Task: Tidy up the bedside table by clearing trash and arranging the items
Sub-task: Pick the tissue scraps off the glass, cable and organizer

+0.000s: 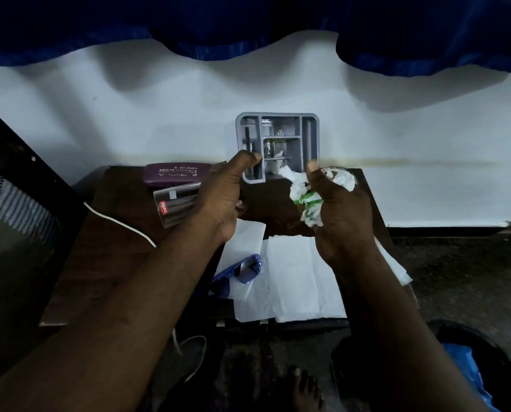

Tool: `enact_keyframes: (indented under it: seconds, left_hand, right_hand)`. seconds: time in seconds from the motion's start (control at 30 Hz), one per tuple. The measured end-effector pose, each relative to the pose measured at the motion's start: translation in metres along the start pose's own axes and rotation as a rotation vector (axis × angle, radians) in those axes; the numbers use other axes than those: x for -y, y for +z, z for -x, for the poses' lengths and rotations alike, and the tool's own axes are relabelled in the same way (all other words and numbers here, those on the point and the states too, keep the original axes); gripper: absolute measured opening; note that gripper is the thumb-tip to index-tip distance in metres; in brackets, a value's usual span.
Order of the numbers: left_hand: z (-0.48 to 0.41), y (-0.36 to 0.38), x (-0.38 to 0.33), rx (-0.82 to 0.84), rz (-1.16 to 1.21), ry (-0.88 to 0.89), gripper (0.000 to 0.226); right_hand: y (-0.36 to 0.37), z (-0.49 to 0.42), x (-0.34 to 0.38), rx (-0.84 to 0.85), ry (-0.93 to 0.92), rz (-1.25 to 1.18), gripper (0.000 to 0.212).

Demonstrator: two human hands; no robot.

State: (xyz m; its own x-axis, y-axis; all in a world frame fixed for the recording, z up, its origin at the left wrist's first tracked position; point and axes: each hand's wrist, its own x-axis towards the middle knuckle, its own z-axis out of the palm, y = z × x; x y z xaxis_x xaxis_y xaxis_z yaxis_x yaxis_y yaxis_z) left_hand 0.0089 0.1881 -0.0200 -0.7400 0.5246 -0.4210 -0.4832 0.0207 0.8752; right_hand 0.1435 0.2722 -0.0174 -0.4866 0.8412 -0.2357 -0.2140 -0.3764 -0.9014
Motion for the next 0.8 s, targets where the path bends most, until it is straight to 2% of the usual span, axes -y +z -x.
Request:
enact_keyframes:
  seconds: [0.13,0.2,0.3,0.37,0.43,0.53,0.63,0.8]
  left_hand:
    - [-0.003,0.0,0.002,0.017,0.017,-0.001,0.027]
    - [-0.003,0.0,0.003,0.018,0.02,-0.003,0.03]
    - [-0.004,0.001,0.004,0.031,0.007,-0.008,0.036]
    - [-0.003,0.0,0.006,0.042,-0.008,-0.004,0.037]
    - [-0.002,0.0,0.006,0.057,-0.017,0.016,0.041]
    - [-0.002,-0.001,0.007,0.079,-0.053,0.069,0.055]
    - [0.0,-0.001,0.005,0.098,-0.075,0.1,0.063]
    - [0.006,0.0,0.008,0.187,-0.176,0.179,0.031]
  right_hand:
    - [0.002,-0.002,0.0,-0.045,0.028,0.009,0.025]
    - [0.003,-0.002,0.0,-0.091,0.02,0.011,0.019]
    - [0.006,0.0,0.0,-0.054,-0.011,0.074,0.013]
    - [0.007,0.003,-0.001,-0.086,-0.14,0.266,0.014]
    - [0.008,0.007,-0.002,-0.12,-0.377,0.635,0.023]
    - [0.011,0.016,-0.006,0.004,-0.622,1.041,0.032]
    - [0.014,0.015,-0.02,0.106,-0.698,1.339,0.02]
    - [0.012,0.016,-0.025,0.143,-0.624,1.456,0.038]
